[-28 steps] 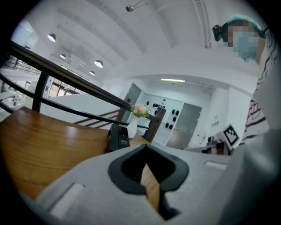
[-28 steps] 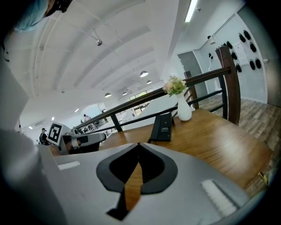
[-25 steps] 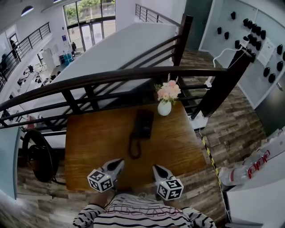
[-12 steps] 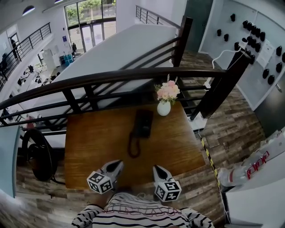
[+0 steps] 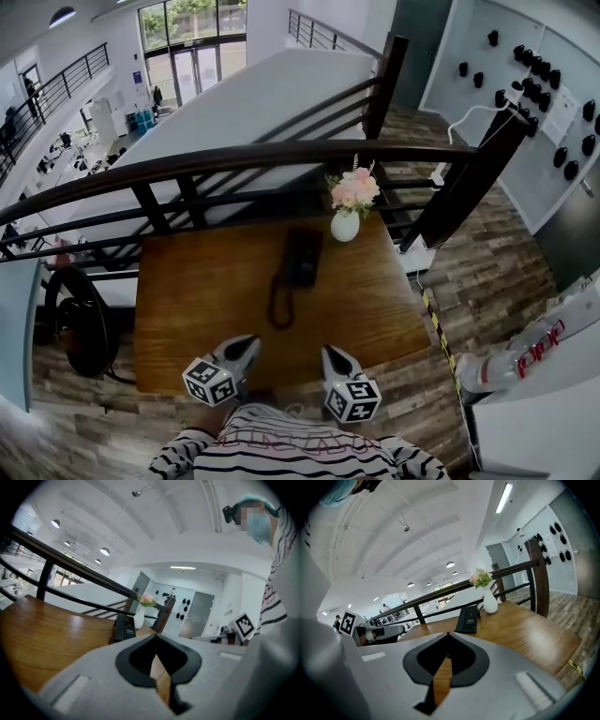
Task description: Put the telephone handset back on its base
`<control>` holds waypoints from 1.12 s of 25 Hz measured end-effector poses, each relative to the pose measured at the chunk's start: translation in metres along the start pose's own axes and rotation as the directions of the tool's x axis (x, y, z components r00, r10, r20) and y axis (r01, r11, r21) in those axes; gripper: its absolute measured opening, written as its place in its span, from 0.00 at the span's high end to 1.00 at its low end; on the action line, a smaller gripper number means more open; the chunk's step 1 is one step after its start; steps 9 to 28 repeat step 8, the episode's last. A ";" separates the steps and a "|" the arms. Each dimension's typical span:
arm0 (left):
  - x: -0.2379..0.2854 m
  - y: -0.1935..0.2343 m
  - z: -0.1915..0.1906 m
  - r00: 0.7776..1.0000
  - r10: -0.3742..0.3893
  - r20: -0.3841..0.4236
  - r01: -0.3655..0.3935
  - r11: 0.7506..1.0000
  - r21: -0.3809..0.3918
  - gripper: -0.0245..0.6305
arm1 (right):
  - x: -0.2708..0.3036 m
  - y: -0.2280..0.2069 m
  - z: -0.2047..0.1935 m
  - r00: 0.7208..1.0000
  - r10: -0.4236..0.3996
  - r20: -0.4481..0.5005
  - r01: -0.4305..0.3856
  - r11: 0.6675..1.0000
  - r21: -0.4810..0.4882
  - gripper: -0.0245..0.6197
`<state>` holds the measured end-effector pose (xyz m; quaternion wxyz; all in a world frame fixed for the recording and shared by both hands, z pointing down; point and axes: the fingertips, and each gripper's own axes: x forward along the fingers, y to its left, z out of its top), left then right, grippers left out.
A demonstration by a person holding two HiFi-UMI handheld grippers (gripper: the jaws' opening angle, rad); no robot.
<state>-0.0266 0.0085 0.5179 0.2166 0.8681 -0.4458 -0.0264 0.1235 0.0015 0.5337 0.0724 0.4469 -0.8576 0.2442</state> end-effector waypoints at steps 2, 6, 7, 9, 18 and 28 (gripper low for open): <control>-0.001 0.001 0.000 1.000 0.003 0.002 -0.003 1.000 0.001 0.96 | 0.001 0.000 -0.001 1.000 0.003 -0.001 -0.003 1.000 -0.003 0.96; 0.001 0.004 -0.001 1.000 0.005 0.004 -0.005 1.000 0.003 0.96 | 0.004 0.000 -0.003 1.000 0.007 -0.005 -0.007 1.000 -0.008 0.96; 0.001 0.004 -0.001 1.000 0.005 0.004 -0.005 1.000 0.004 0.96 | 0.005 0.000 -0.003 1.000 0.008 -0.006 -0.008 1.000 -0.009 0.96; 0.002 0.004 -0.002 1.000 0.004 0.005 -0.004 1.000 0.005 0.96 | 0.005 -0.001 -0.004 1.000 0.008 -0.007 -0.009 1.000 -0.010 0.96; 0.002 0.004 -0.002 1.000 0.004 0.005 -0.004 1.000 0.005 0.96 | 0.005 -0.001 -0.004 1.000 0.008 -0.007 -0.009 1.000 -0.010 0.96; 0.002 0.004 -0.002 1.000 0.004 0.005 -0.004 1.000 0.005 0.96 | 0.005 -0.001 -0.004 1.000 0.008 -0.007 -0.009 1.000 -0.010 0.96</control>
